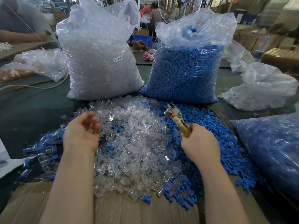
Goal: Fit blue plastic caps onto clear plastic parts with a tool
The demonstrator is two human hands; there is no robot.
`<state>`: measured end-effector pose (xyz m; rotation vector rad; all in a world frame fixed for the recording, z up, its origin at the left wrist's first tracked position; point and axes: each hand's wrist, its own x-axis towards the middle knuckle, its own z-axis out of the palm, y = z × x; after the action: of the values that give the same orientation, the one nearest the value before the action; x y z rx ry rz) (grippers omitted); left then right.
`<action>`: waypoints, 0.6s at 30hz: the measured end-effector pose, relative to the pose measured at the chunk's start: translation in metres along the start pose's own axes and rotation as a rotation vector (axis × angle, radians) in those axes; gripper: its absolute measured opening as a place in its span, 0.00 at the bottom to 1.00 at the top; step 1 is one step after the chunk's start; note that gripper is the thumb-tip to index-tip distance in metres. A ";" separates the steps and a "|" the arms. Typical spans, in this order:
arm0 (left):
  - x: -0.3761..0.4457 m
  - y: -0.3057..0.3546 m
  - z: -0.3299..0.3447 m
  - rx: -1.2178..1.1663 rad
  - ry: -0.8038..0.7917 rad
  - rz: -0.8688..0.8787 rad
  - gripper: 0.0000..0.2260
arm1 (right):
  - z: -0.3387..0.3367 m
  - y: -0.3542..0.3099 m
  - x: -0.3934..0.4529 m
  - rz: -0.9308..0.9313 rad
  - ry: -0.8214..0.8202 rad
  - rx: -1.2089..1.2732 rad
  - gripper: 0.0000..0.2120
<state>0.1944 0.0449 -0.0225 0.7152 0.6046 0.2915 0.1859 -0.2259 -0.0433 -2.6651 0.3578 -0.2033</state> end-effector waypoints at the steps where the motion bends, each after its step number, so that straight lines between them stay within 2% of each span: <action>1: -0.002 -0.006 0.004 0.242 -0.064 0.034 0.04 | 0.000 0.000 0.000 0.013 -0.015 -0.020 0.06; 3: -0.011 -0.017 0.016 0.654 -0.231 0.129 0.03 | 0.001 -0.002 0.000 0.044 -0.047 -0.051 0.07; 6: -0.026 -0.037 0.028 1.114 -0.454 0.274 0.05 | 0.002 -0.002 0.001 0.087 -0.081 -0.070 0.10; 8: -0.031 -0.051 0.032 1.395 -0.531 0.363 0.09 | 0.001 -0.002 0.001 0.096 -0.095 -0.082 0.10; 10: -0.033 -0.061 0.035 1.629 -0.525 0.459 0.14 | 0.001 -0.001 0.000 0.087 -0.100 -0.098 0.08; 13: -0.036 -0.066 0.037 1.756 -0.494 0.552 0.15 | 0.001 -0.002 -0.002 0.065 -0.107 -0.122 0.07; 18: -0.036 -0.067 0.035 1.682 -0.453 0.609 0.05 | 0.003 -0.005 -0.003 0.075 -0.095 -0.116 0.10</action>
<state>0.1907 -0.0379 -0.0326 2.5239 0.0371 0.1019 0.1849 -0.2193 -0.0442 -2.7574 0.4500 -0.0333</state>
